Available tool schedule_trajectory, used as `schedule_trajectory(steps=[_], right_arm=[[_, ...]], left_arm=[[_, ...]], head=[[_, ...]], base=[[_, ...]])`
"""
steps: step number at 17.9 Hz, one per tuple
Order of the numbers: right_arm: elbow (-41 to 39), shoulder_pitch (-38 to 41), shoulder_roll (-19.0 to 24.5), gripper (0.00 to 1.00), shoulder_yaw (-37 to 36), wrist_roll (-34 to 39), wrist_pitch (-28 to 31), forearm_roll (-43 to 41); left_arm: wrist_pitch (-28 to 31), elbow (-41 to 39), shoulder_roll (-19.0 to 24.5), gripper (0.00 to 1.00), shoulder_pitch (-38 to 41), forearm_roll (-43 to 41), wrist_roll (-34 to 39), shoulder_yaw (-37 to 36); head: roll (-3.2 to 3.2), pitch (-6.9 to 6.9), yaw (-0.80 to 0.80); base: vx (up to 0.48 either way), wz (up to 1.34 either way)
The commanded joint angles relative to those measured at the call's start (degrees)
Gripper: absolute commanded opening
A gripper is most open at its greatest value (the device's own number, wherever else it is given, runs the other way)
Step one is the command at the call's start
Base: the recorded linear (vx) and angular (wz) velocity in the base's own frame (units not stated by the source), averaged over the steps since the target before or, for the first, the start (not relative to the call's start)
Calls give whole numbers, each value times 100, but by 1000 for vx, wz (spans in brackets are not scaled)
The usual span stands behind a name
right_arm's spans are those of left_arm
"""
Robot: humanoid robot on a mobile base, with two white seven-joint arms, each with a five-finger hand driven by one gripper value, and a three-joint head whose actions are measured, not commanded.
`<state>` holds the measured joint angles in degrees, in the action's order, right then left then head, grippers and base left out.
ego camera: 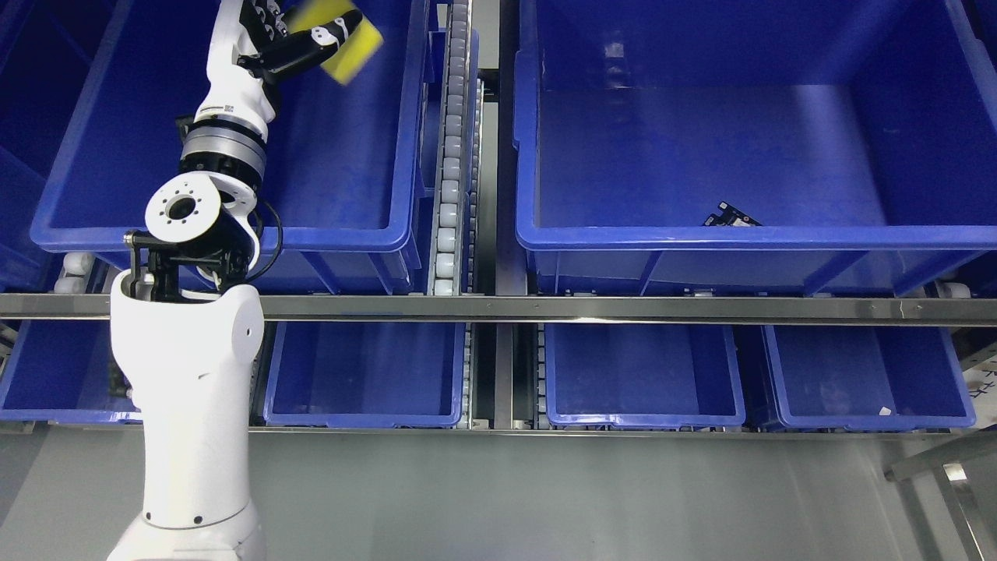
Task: Move yellow foam block to right shelf middle
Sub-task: 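Lower the cube into the upper blue bin and open the left hand, then withdraw the open left hand up from the bin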
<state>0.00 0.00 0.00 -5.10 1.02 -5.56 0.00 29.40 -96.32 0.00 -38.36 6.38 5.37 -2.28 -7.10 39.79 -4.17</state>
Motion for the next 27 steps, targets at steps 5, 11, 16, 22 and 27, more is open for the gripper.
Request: schedule_trajectory(steps=[5,11,16,22,27], right_arm=[[-100,-17,-100,100,0,3,2,0],[-100,-17,-100,100,0,3,2,-9],[-100,-9,-100,100,0,3,2,-9],[-100,-17,-100,100,0,3,2,0],[-100,-17,-100,100,0,3,-7,0]], left_arm=[[-819,-44,100,100,-23,-251,-692,-18],[-2289,-211,100,100,645,-251,-1197,491],[-3185,-220,100,100,1470,-260,-1197,624],[-3179,-220,100,99,1394,-251,-1205,694],[-2782,-229,100,100,1094,-251,-1188,641]], head=[[0,0,0],[0,0,0],[0,0,0],[0,0,0],[0,0,0]], base=[[0,0],[0,0],[0,0],[0,0],[0,0]])
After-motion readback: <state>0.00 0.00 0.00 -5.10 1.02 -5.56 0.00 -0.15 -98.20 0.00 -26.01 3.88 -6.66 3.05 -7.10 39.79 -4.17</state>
